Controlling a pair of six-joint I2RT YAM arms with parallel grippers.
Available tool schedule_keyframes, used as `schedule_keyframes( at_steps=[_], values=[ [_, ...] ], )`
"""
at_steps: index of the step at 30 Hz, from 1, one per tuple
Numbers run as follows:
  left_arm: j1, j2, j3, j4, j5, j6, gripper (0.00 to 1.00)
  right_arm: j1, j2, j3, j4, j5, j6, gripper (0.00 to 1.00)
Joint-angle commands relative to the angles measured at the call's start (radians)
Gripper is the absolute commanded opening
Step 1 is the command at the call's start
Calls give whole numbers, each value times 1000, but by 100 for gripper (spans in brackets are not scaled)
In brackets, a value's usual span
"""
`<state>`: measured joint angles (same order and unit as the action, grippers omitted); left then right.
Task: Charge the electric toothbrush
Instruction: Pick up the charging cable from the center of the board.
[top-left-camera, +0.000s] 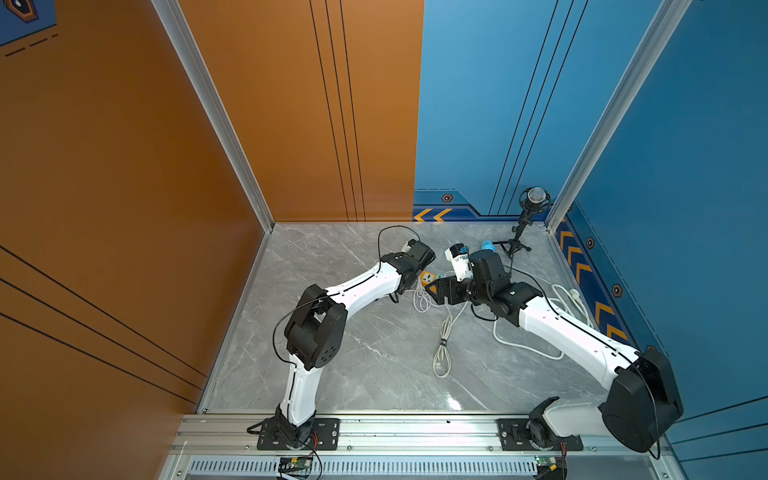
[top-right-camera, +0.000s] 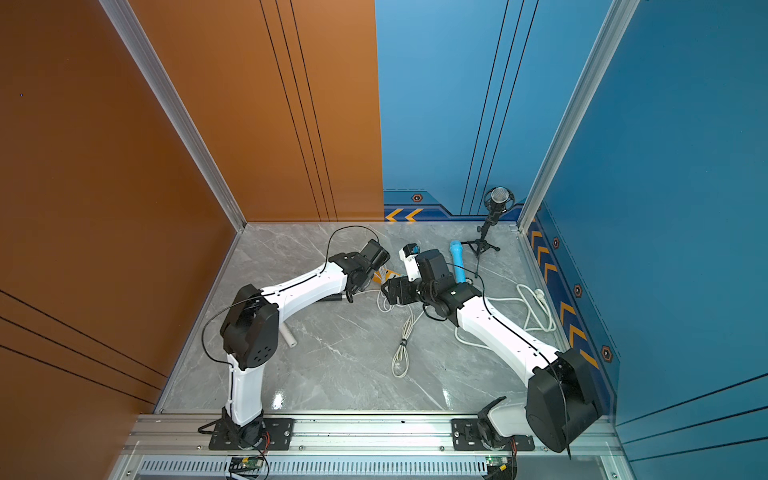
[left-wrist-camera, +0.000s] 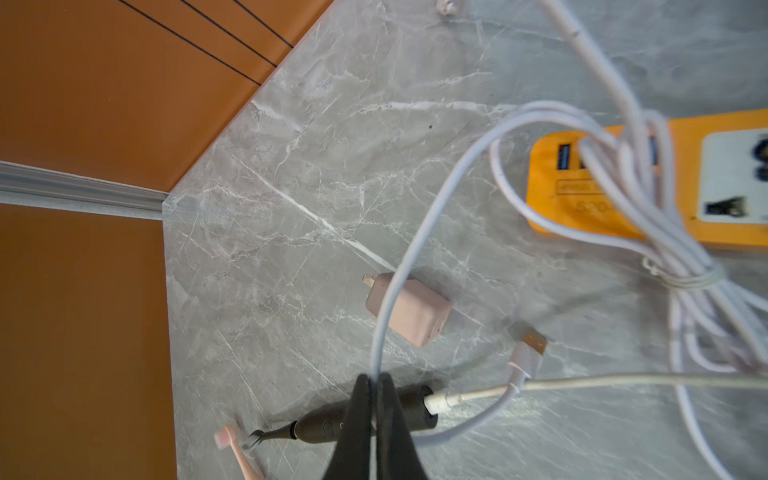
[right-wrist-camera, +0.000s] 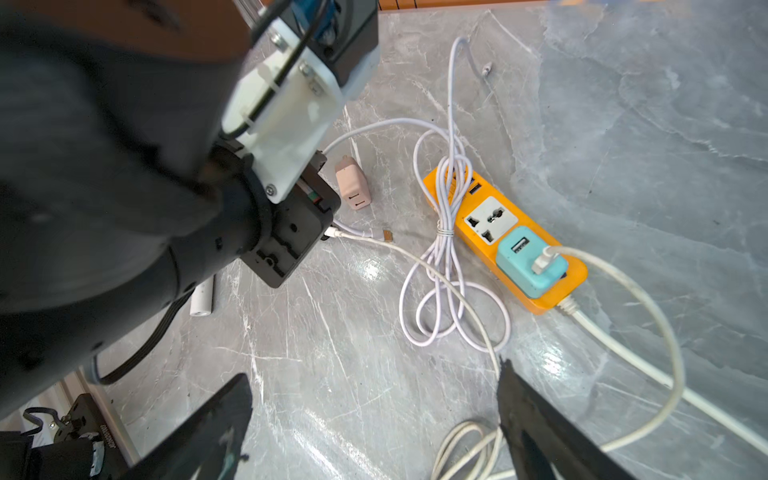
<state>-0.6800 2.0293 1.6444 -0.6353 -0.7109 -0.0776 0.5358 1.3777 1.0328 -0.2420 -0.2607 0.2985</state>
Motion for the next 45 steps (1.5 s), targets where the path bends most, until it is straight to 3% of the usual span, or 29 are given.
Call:
schedule_keyframes(
  at_steps=[1,6,12,16,20,23,29,35,38,41,45],
  values=[
    [31,7,-15,110,-100,-18,0,20,16,6,48,24,-24,91],
    [109,6,-24,243,-22,-51,0,50,18,12,45,44,-41,91],
    [120,-122,-116,407,244,7,0,55,21,11,49,58,-64,90],
    [100,-247,-158,390,318,-10,0,50,57,10,137,-26,-47,83],
    [105,-354,-107,221,392,-95,0,51,125,23,255,-77,5,74],
    [105,-381,-78,139,442,-119,0,65,182,58,335,-123,40,71],
    [103,-398,-69,87,478,-152,0,87,247,110,388,-96,22,71],
    [103,-407,-70,83,494,-156,0,122,306,141,435,-138,52,60],
    [104,-410,-72,83,531,-162,0,130,337,155,442,-132,57,48],
    [103,-415,-75,83,561,-166,0,132,372,181,439,-125,60,43],
    [104,-443,-94,83,582,-164,0,136,377,190,438,-124,58,18]
  ],
)
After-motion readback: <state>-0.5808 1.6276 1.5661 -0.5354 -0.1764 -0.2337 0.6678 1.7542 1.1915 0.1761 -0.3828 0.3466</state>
